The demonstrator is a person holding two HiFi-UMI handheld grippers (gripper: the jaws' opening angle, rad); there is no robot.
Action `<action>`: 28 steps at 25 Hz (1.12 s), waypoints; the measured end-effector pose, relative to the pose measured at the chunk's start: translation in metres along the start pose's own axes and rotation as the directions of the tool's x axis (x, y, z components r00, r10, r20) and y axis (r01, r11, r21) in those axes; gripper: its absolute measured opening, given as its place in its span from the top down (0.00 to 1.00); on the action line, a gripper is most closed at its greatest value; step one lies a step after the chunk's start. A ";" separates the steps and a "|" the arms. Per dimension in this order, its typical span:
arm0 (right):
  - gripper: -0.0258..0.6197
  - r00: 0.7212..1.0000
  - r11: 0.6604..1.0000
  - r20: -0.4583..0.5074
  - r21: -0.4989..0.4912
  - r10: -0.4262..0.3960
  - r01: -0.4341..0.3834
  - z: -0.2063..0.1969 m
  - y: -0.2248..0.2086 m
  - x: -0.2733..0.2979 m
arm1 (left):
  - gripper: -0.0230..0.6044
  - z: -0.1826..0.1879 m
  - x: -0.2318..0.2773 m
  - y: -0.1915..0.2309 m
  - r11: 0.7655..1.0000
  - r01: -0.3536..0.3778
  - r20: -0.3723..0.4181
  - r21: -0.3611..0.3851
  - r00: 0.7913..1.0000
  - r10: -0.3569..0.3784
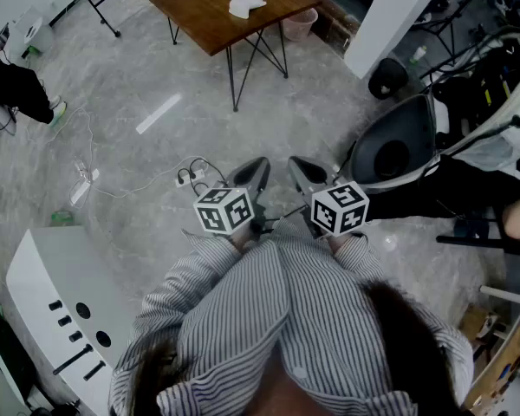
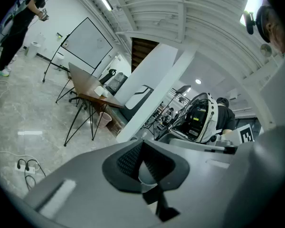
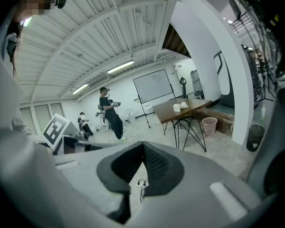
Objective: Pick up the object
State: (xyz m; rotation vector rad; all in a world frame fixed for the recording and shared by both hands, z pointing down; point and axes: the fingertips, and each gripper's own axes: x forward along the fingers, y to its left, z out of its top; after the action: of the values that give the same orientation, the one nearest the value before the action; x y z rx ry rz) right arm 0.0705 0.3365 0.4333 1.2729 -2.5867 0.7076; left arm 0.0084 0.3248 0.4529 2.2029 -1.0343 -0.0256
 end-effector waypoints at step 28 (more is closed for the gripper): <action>0.96 0.999 0.997 -0.005 0.053 0.051 -0.051 0.000 -0.057 -0.004 | 0.95 -0.022 0.048 -0.004 0.996 -0.066 0.014 -0.055 0.998 0.067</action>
State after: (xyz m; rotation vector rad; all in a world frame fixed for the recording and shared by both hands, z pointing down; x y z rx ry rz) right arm 0.1174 0.3094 0.4509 1.2212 -2.6207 0.7932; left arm 0.0505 0.3066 0.4797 2.1208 -1.1023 -0.0410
